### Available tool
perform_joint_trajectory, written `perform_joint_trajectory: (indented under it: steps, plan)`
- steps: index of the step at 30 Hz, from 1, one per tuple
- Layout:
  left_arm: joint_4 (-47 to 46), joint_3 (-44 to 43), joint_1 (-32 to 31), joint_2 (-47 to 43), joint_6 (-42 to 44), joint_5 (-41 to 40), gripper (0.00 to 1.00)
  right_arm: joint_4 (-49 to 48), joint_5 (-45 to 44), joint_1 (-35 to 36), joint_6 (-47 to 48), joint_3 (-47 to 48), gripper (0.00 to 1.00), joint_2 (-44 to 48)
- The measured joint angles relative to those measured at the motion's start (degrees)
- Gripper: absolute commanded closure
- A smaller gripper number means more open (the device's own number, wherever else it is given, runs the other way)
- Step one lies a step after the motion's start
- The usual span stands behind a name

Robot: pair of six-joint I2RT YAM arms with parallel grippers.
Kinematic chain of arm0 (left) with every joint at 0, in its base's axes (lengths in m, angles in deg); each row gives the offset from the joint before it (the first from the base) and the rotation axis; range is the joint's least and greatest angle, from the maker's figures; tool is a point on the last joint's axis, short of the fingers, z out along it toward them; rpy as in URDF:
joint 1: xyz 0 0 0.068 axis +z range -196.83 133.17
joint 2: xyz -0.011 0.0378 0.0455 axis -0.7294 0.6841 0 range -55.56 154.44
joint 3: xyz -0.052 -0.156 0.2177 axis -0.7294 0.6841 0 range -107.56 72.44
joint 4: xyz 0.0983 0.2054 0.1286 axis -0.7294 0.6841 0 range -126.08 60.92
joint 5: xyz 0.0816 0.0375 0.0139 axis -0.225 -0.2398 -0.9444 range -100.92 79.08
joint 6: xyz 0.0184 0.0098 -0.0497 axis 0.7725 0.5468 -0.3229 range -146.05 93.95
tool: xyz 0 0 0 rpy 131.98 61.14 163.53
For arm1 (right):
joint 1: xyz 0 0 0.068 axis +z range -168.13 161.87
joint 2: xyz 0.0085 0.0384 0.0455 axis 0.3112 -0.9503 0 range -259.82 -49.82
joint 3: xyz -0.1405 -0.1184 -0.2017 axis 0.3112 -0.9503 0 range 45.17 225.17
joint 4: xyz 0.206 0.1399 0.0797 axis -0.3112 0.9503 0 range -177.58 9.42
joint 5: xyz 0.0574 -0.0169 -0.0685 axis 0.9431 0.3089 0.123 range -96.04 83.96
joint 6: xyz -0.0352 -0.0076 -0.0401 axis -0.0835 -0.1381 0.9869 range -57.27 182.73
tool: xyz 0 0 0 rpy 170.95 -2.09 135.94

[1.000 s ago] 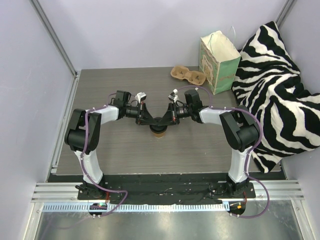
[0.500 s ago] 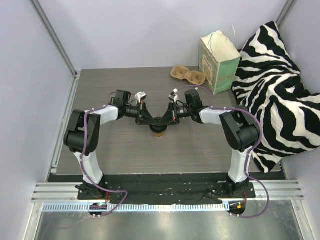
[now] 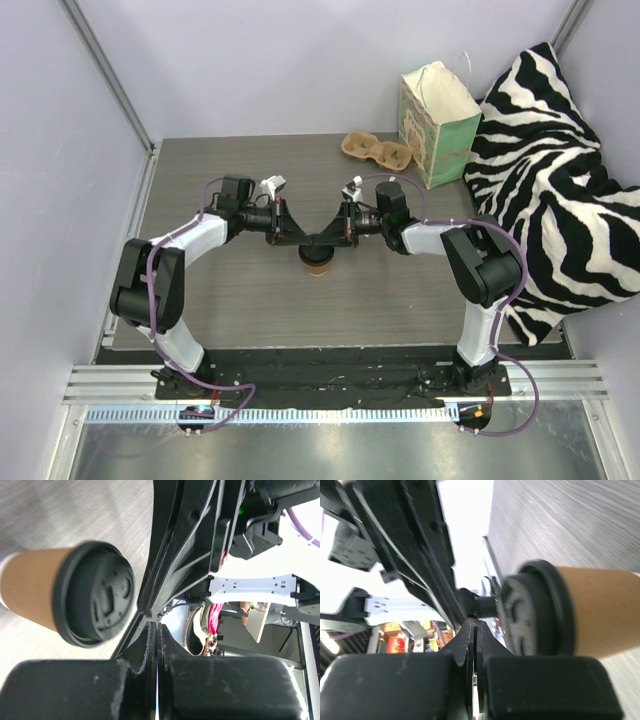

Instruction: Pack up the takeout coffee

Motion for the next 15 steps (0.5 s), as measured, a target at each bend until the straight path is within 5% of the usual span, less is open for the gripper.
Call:
perform_joint_trajectory:
  steps: [8,15]
  plan:
    - [-0.07,2.47,-2.86,-1.66,-0.55,-1.25,1.0,-7.69,-0.94,0.15,-7.32,-0.09,0.99,0.35]
    - [-0.28,2.47,-4.57,-0.24,-1.07,-3.54,1.0,0.96,-3.37,0.85,-0.44,0.09,0.99,-0.33]
